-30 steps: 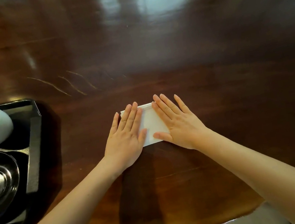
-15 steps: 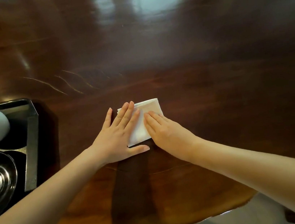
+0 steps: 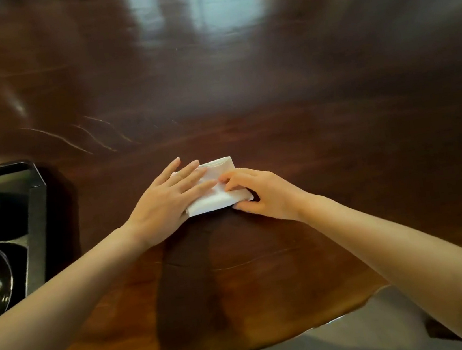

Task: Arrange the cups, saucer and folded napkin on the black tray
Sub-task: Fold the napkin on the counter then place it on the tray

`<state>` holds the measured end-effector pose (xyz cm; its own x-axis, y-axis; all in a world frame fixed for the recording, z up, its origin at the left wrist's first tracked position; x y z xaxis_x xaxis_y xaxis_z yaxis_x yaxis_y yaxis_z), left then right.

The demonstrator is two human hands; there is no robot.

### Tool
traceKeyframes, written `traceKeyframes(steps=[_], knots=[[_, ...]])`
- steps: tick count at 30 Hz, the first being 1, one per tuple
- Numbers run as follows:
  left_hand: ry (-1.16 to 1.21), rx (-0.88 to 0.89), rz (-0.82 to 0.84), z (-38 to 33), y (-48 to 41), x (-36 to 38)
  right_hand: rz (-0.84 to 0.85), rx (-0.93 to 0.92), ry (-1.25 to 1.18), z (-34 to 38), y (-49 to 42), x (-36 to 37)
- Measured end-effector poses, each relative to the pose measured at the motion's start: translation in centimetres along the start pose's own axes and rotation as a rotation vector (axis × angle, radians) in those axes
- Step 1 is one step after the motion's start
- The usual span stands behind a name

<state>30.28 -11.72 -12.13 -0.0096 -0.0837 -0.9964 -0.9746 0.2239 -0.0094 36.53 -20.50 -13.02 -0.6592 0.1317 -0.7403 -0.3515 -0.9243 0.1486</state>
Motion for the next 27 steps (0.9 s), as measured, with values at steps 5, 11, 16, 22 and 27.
traceKeyframes(steps=[5, 11, 16, 22, 27], knots=[[0.179, 0.033, -0.012, 0.6, -0.6, -0.9, 0.04, -0.016, 0.13, 0.4, -0.4, 0.9], [0.414, -0.092, 0.084, 3.2, -0.4, -1.2, -0.129, -0.047, 0.001, 0.9, -1.4, -0.6], [0.978, -0.568, -0.037, 5.8, -0.3, -1.6, -0.45, 0.304, -0.733, -2.2, -1.8, -2.7], [1.421, -1.09, -0.433, 5.2, 2.2, 2.5, -0.698, 0.553, -0.49, -2.3, -2.2, -1.9], [1.075, -1.333, -0.548, 4.3, 4.6, 2.4, -0.638, 0.599, -0.151, -1.1, -2.9, -1.2]])
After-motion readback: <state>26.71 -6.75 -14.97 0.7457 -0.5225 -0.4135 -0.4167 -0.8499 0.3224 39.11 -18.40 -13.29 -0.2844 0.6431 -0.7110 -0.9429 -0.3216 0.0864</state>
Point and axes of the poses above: each hand's wrist, its own y-axis away from the middle knuckle, its own x-axis out of the palm, z = x × y, the point moved 10 cm from there along -y, towards the middle knuckle, and after that the axes turned 1 degree about z, right-handed, at the moved point
